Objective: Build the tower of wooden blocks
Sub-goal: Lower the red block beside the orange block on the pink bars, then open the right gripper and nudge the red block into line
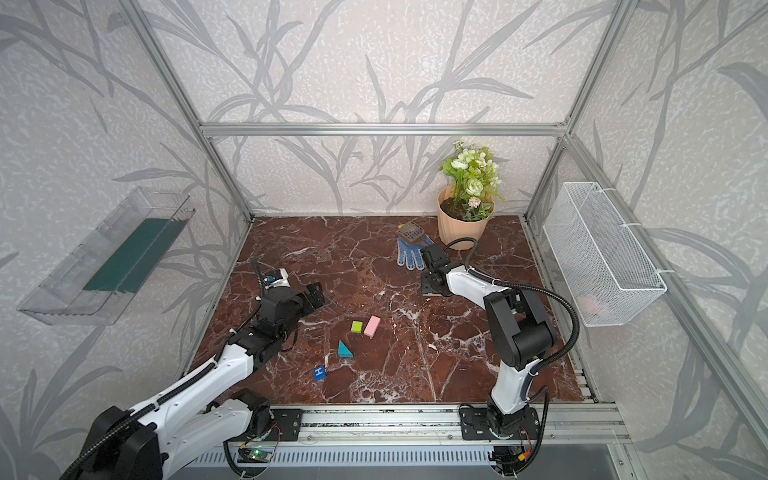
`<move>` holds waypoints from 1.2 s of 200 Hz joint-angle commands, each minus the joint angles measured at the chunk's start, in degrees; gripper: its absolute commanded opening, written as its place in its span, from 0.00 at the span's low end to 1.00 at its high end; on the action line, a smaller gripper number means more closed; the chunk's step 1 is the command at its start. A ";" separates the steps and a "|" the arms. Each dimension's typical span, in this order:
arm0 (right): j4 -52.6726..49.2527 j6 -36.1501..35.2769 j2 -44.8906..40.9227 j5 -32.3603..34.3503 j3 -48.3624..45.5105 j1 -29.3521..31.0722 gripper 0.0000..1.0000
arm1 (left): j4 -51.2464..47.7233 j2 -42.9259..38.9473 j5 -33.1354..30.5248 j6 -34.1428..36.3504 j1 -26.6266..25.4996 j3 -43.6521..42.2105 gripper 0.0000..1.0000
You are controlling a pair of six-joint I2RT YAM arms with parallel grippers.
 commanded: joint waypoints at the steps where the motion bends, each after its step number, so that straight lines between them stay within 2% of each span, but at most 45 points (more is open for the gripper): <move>1: -1.59 -0.47 0.73 0.41 1.56 0.00 0.46 | -0.67 0.40 -0.14 0.23 -0.09 1.77 0.98; 32: -1.59 -0.63 0.63 0.26 1.48 0.00 0.58 | -0.69 0.40 -0.07 0.25 -0.09 1.80 0.98; 81: 1.54 -1.44 -2.91 -0.46 -2.12 0.02 0.87 | -0.33 1.02 0.26 0.24 -0.09 1.98 0.98; 117: 4.24 -2.03 -7.52 -0.03 -6.31 0.06 0.96 | -1.02 2.26 0.87 0.29 -0.09 2.80 0.97; 163: 10.10 -2.67 -13.40 -0.80 -12.93 0.02 0.98 | -1.60 2.86 1.47 0.36 -0.09 3.36 0.97; 201: 9.43 -2.60 -13.75 -1.05 -13.38 0.02 0.84 | -1.41 2.58 1.34 0.33 -0.09 3.08 0.97; 240: 6.78 -1.64 -12.33 1.23 -11.62 0.04 0.79 | -1.55 3.12 1.52 0.27 -0.09 3.32 0.97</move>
